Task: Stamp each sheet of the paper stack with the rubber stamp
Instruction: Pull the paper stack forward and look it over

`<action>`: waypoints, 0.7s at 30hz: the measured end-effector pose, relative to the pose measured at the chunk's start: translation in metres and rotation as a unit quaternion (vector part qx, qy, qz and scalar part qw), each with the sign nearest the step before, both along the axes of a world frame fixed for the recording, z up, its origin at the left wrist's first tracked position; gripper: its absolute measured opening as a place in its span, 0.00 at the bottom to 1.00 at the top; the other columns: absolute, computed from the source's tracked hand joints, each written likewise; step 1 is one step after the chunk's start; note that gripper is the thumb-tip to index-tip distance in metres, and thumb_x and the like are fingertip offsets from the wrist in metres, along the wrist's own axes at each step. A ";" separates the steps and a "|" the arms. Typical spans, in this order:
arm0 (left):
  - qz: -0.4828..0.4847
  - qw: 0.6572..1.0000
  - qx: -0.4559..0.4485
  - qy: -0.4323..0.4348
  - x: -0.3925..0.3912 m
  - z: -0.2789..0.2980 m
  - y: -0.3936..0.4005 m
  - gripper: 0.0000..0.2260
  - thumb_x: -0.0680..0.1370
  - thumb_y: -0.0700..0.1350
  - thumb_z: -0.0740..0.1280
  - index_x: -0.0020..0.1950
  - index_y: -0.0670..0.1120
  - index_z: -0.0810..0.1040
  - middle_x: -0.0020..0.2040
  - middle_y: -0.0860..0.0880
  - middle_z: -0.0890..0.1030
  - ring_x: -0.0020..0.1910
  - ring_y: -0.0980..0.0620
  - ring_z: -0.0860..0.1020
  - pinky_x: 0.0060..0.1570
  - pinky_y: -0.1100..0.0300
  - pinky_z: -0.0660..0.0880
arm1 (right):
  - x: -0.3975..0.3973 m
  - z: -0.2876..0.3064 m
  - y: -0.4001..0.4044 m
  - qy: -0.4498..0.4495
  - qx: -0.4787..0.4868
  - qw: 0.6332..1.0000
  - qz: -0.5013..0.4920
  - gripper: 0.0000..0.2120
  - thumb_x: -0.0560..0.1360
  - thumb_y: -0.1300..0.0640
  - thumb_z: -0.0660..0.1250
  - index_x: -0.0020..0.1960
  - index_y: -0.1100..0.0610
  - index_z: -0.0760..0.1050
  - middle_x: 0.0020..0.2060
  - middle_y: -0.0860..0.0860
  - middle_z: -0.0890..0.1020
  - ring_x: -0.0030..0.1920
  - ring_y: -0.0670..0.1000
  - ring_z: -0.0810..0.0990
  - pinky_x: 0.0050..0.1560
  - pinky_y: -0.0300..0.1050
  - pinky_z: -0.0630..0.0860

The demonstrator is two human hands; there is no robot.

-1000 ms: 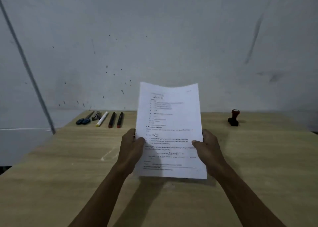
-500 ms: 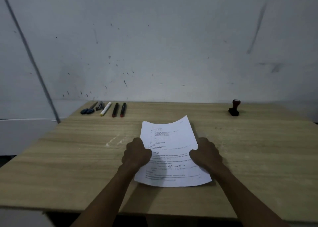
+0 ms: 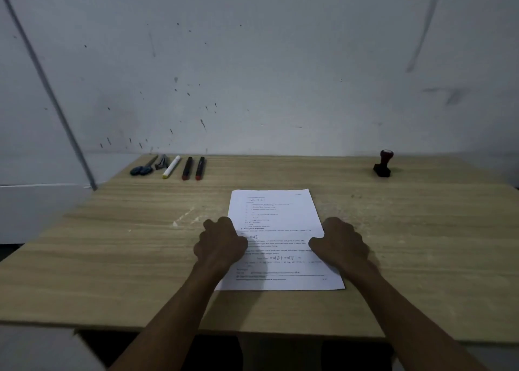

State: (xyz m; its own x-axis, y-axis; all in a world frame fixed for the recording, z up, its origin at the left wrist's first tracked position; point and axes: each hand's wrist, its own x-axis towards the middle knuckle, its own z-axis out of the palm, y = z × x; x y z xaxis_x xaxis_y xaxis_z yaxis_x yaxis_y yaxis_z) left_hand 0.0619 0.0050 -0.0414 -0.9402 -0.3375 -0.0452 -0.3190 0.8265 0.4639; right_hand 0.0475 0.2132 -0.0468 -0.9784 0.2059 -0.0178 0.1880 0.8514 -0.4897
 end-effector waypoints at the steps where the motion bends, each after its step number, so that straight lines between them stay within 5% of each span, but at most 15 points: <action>1: -0.003 1.000 -0.004 -0.005 -0.001 0.000 0.000 0.19 0.76 0.51 0.65 0.63 0.44 0.69 0.63 0.43 0.69 0.59 0.42 0.73 0.55 0.51 0.70 | 0.000 -0.001 0.001 0.001 0.002 1.000 -0.001 0.10 0.69 0.52 0.65 0.48 0.54 0.70 0.50 0.52 0.77 0.47 0.56 0.76 0.46 0.45 0.71; 6: -0.006 0.999 -0.045 -0.010 -0.009 0.007 0.004 0.19 0.77 0.52 0.64 0.64 0.44 0.68 0.66 0.41 0.66 0.64 0.41 0.68 0.58 0.48 0.68 | -0.004 0.003 0.006 0.016 0.003 1.000 0.004 0.21 0.73 0.47 0.67 0.63 0.53 0.70 0.58 0.53 0.76 0.57 0.57 0.76 0.48 0.46 0.68; 14: -0.086 0.989 0.018 0.121 -0.042 0.015 0.041 0.19 0.77 0.50 0.65 0.65 0.43 0.70 0.65 0.42 0.67 0.65 0.42 0.68 0.56 0.52 0.69 | -0.030 0.006 0.029 0.057 -0.046 0.997 -0.010 0.27 0.73 0.43 0.68 0.69 0.50 0.69 0.64 0.53 0.76 0.61 0.57 0.76 0.59 0.51 0.74; 21: -0.253 0.949 0.076 0.169 -0.102 0.021 0.112 0.13 0.77 0.47 0.66 0.60 0.45 0.76 0.56 0.45 0.78 0.57 0.47 0.75 0.57 0.51 0.73 | -0.079 0.008 0.071 0.077 -0.047 0.994 -0.060 0.24 0.72 0.46 0.70 0.66 0.51 0.71 0.60 0.53 0.78 0.57 0.56 0.78 0.55 0.50 0.76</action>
State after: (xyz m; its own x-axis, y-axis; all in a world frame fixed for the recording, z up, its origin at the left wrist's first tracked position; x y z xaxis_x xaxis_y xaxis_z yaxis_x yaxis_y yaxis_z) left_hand -0.0406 0.1172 -0.0208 -0.9497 0.1483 0.2759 0.2899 0.7497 0.5950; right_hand -0.0313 0.2846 -0.0390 -0.9392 0.3265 0.1067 0.2023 0.7768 -0.5964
